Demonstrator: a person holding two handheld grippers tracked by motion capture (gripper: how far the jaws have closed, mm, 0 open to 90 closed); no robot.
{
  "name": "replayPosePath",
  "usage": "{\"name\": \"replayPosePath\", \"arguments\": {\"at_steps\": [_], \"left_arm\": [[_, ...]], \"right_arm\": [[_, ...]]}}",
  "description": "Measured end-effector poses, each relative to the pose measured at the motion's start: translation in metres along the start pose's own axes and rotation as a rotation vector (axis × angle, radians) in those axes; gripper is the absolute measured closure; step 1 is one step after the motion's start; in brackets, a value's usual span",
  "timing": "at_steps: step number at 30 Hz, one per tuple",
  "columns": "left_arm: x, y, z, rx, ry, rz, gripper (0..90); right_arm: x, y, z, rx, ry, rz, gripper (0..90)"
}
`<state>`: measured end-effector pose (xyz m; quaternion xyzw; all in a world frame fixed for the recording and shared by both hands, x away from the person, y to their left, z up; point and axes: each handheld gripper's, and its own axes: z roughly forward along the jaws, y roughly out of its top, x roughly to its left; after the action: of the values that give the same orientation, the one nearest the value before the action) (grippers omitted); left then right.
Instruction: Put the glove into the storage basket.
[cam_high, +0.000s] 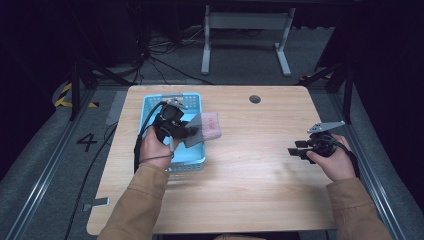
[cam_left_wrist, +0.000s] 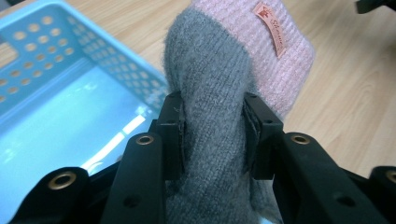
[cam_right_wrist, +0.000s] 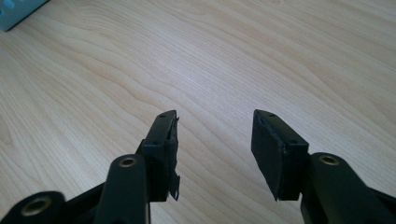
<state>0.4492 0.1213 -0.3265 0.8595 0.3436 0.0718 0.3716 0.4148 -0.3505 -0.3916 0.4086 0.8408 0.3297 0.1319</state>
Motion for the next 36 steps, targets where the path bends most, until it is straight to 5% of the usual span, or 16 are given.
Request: {"name": "replayPosePath", "arguments": {"at_steps": [17, 36], "left_arm": [[0.059, -0.015, -0.02, 0.016, 0.066, -0.066, 64.9], [0.073, -0.022, 0.024, 0.143, 0.095, -0.107, 63.8]], "right_arm": [[0.001, -0.009, -0.002, 0.014, -0.015, 0.005, 52.4], [0.005, -0.011, 0.002, 0.022, -0.008, -0.004, 51.2]]}}
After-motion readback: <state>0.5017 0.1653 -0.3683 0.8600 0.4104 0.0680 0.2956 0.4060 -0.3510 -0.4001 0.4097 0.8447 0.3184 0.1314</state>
